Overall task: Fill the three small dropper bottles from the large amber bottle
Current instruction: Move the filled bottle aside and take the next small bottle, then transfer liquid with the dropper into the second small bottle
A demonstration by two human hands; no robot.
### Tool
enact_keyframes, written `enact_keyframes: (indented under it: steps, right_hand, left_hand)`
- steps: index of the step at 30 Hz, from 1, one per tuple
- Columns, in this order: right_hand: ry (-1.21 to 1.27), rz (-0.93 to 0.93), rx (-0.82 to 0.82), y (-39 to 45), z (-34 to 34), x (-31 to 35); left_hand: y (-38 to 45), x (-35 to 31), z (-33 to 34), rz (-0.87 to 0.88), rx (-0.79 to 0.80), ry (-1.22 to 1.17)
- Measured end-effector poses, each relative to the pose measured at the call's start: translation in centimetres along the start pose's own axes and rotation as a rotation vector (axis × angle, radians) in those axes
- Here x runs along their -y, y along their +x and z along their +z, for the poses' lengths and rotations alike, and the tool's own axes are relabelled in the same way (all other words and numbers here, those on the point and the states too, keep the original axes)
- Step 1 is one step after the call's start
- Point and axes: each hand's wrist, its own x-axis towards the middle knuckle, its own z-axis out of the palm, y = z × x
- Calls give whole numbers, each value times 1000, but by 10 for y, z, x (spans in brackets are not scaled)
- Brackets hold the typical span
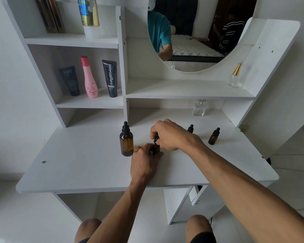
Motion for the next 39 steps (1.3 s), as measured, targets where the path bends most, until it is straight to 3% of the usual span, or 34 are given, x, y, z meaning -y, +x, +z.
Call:
enact_keyframes:
  steps: [5,11,13,22,39]
  right_hand:
    - [123,-40,-92,-3,-14,-11]
    - [387,115,-509,-21,-6,-47]
    - [413,194,-571,-25,13,-59]
    - [489,269,-626,-35,103,-82]
    - [446,275,-662,-30,123,-83]
  left_hand:
    - [0,1,0,-3,-6,1]
    - [1,2,0,-7,-14,-3]
    - [0,2,0,-9,-16,-4]
    - [0,2,0,3,-8,-3]
    - [-3,-4,-4,-2,-9,19]
